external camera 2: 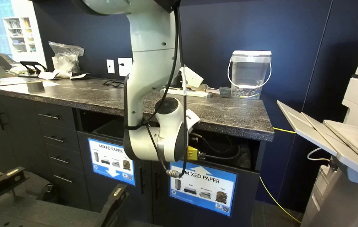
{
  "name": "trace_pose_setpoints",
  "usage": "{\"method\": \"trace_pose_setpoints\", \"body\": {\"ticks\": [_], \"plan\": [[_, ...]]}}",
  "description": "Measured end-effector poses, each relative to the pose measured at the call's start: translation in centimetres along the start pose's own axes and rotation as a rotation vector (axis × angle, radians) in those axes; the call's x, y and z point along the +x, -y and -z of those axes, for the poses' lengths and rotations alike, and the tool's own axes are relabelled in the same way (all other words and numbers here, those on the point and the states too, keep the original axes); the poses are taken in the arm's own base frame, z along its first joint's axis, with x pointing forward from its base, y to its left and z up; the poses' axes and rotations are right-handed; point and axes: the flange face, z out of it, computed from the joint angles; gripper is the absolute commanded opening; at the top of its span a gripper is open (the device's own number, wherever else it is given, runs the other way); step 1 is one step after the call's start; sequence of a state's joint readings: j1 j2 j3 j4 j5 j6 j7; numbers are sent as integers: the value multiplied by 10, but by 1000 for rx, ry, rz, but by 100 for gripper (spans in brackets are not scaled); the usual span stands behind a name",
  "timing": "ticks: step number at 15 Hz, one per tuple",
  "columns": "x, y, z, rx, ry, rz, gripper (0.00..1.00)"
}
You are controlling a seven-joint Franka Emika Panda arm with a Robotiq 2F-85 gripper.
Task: Pick up the papers from the counter and put them in the bin
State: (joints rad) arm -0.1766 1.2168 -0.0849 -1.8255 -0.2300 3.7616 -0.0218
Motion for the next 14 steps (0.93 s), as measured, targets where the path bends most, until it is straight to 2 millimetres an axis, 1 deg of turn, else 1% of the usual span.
{"method": "trace_pose_setpoints", "body": {"ticks": [3, 8, 11, 14], "plan": [[8, 0, 24, 15, 159, 56, 100], [36, -6, 80, 40, 423, 138, 100], [60, -7, 124, 110, 497, 156, 100], [82, -14, 173, 177, 524, 104, 100]]}}
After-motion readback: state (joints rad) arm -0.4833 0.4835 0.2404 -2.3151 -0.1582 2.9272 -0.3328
